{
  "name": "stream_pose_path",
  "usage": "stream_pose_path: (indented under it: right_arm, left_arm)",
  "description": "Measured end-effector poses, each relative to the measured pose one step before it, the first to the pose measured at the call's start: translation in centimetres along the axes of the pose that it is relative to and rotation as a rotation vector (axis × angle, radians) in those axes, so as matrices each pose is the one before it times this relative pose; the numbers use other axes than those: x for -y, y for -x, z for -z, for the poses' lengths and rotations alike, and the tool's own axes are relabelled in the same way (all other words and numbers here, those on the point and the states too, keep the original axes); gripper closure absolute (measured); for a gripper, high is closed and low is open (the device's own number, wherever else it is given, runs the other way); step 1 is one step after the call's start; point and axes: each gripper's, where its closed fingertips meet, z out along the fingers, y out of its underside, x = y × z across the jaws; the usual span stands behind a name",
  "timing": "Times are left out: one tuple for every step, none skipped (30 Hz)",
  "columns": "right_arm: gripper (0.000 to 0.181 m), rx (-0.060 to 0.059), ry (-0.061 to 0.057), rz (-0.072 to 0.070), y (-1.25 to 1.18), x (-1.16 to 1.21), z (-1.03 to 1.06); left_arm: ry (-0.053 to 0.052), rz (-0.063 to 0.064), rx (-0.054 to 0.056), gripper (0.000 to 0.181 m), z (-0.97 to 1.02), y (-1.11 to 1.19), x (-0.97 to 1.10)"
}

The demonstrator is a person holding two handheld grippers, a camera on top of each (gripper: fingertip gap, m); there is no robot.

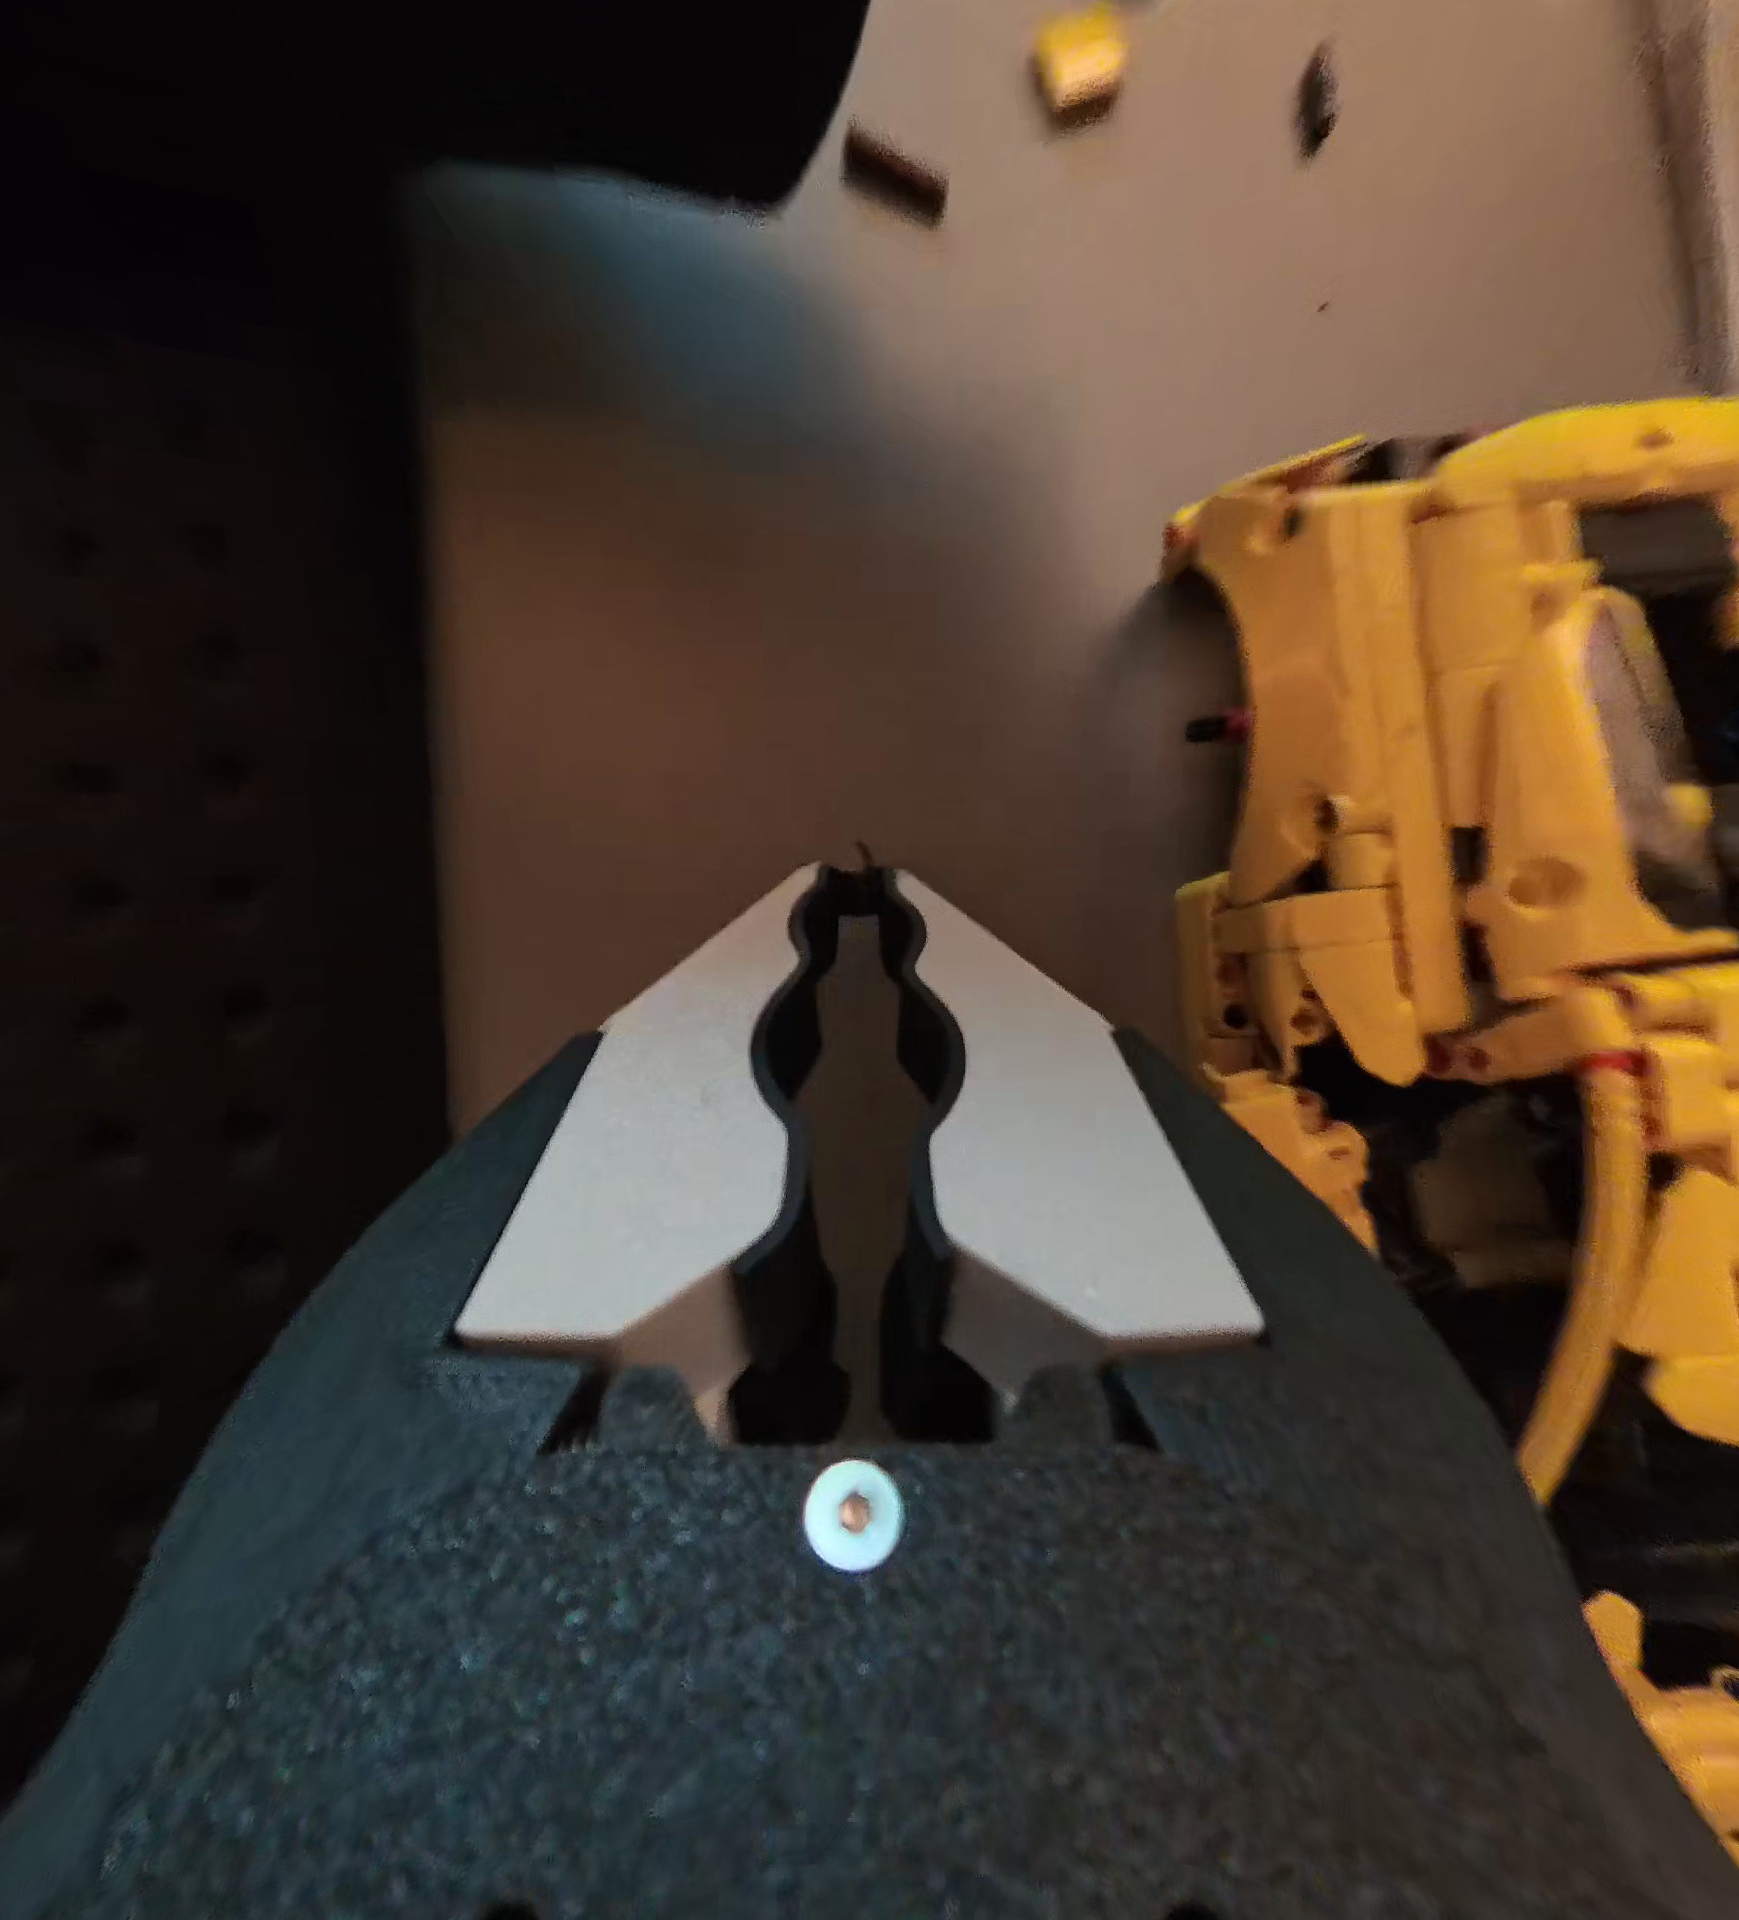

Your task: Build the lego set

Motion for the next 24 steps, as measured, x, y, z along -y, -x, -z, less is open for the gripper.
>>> stream_pose_path:
  right_arm:
    - [0.174,0.0046,-0.0797,-0.0288,-0.560,0.920,1.086]
    - [0.173,0.0106,-0.0945,-0.0407,-0.681,1.283,1.398]
    - [0.174,0.0158,-0.1134,-0.0413,-0.727,1.712,1.600]
    - [0.174,-0.0019,-0.1303,-0.0335,-1.014,2.034,1.672]
    - [0.174,0.0047,-0.1350,-0.0332,-0.873,2.132,1.566]
    - [0.174,0.0229,-0.1372,-0.0361,-0.490,2.139,1.362]
    - [0.175,0.0238,-0.1536,-0.0347,-0.284,2.190,1.158]
    - [0.175,0.0285,-0.1629,-0.0311,-0.025,1.994,0.949]
    - [0.175,0.0332,-0.1499,-0.0163,0.175,1.434,0.713]
    - [0.175,0.0089,-0.1176,0.0009,-0.131,0.786,0.498]
    - [0.175,-0.0132,-0.0558,-0.0048,-0.306,0.085,0.264]
    - [0.175,-0.0002,0.0023,-0.0194,0.055,-0.304,0.011]
    - [0.175,0.0182,0.0146,-0.0115,0.395,-0.237,-0.143]
    - [0.174,-0.0128,-0.0073,0.0028,-0.049,0.101,-0.125]
    - [0.175,-0.0143,-0.0266,0.0010,-0.138,0.299,-0.118]
    - [0.175,0.0009,-0.0113,-0.0190,0.018,0.114,-0.173]
    - [0.175,-0.0113,0.0013,-0.0266,-0.130,-0.061,-0.183]
    - [0.175,-0.0138,0.0004,-0.0130,-0.136,-0.155,-0.169]
    - [0.175,-0.0123,0.0003,-0.0046,-0.112,-0.243,-0.128]
    - [0.175,-0.0109,0.0055,-0.0066,-0.123,-0.319,-0.118]
    - [0.175,-0.0087,0.0013,-0.0121,-0.118,-0.203,-0.061]
    - [0.175,0.0067,-0.0058,-0.0145,0.063,-0.033,-0.037]
    - [0.175,0.0066,0.0042,-0.0187,0.024,-0.107,-0.027]
    - [0.175,-0.0072,0.0025,-0.0081,-0.178,-0.014,0.051]
  left_arm:
    - [-0.0198,0.0103,-0.0189,0.173,0.102,-0.302,0.374]
    - [-0.0252,0.0104,-0.0185,0.173,0.114,-0.307,0.470]
    - [-0.0252,0.0090,-0.0171,0.173,0.100,-0.323,0.467]
    - [-0.0206,0.0080,-0.0175,0.173,0.047,-0.352,0.391]
    - [-0.0193,0.0070,-0.0176,0.173,0.009,-0.394,0.348]
    - [-0.0247,0.0068,-0.0114,0.173,-0.022,-0.328,0.371]
    - [-0.0296,0.0103,-0.0115,0.173,-0.045,-0.338,0.409]
    - [-0.0309,0.0156,-0.0193,0.173,-0.079,-0.461,0.389]
    - [-0.0303,0.0188,-0.0174,0.174,-0.115,-0.422,0.326]
    - [-0.0242,0.0222,-0.0128,0.173,-0.184,-0.330,0.185]
    - [-0.0147,0.0228,-0.0106,0.173,-0.230,-0.263,-0.015]
    - [-0.0064,0.0164,-0.0058,0.173,-0.282,-0.181,-0.168]
    - [-0.0016,0.0075,-0.0048,0.173,-0.291,-0.191,-0.207]
    - [-0.0016,0.0013,-0.0057,0.173,-0.275,-0.236,-0.205]
    - [-0.0015,-0.0013,-0.0012,0.173,-0.268,-0.182,-0.203]
    - [0.0014,-0.0035,0.0045,0.173,-0.275,-0.103,-0.261]
    - [0.0065,-0.0074,0.0095,0.173,-0.290,-0.022,-0.334]
    - [0.0086,-0.0087,0.0104,0.173,-0.279,0.003,-0.371]
    - [0.0031,-0.0049,0.0101,0.173,-0.237,0.006,-0.266]
    - [-0.0037,0.0009,0.0067,0.173,-0.173,-0.003,-0.135]
    - [-0.0042,0.0046,0.0022,0.173,-0.132,-0.009,-0.095]
    - [-0.0040,0.0036,0.0044,0.174,-0.071,0.057,-0.055]
    - [-0.0031,0.0060,0.0004,0.173,-0.034,0.041,-0.037]
    - [-0.0006,0.0081,-0.0018,0.173,-0.001,0.040,-0.050]
